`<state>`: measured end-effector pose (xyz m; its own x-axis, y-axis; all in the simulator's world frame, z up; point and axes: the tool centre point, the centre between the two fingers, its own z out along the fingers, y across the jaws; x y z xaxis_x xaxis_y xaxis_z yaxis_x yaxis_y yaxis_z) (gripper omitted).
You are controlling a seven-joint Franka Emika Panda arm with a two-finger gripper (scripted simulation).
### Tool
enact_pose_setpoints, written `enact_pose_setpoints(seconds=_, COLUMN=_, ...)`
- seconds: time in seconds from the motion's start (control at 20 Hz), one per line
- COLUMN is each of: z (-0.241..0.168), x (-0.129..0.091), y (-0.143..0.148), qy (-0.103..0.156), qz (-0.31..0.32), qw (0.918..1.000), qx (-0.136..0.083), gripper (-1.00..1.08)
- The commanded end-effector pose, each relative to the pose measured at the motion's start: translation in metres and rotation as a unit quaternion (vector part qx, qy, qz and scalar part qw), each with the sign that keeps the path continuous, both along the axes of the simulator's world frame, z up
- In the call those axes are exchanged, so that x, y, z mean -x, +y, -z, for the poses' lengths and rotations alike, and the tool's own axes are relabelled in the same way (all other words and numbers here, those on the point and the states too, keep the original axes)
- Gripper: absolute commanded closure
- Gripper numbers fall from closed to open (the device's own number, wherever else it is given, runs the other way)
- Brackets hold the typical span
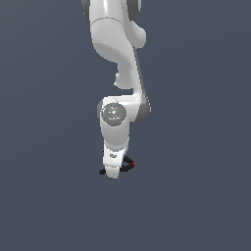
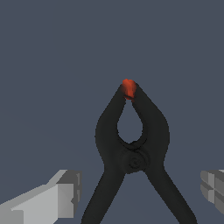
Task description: Pick up the object and move it to a goal position.
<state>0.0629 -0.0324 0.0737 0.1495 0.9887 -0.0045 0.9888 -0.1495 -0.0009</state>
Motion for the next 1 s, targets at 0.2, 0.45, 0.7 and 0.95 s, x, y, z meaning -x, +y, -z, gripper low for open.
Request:
enact_pose_setpoints(seconds=0.2, z=0.004, x=-0.002, y=-0.003, qy=-0.001, qz=-0.027, qw=0.9996, qx=-0.002, gripper=-0.92)
enact_pose_setpoints(seconds=0.45, z=0.005, x=-0.002, y=-0.003, qy=-0.001, qz=-0.028, qw=0.9996, qx=-0.002, gripper=-0.92)
enact_pose_setpoints(seconds=0.7, z=0.019, x=-0.002, y=-0.003, qy=-0.001, qz=-0.028, qw=0.9996, qx=-0.002, gripper=-0.92)
enact_pose_setpoints(seconds=0.95, z=0.046, x=-0.001, y=-0.003, qy=-0.001, qz=-0.03, qw=0.9996, qx=-0.002, gripper=-0.92)
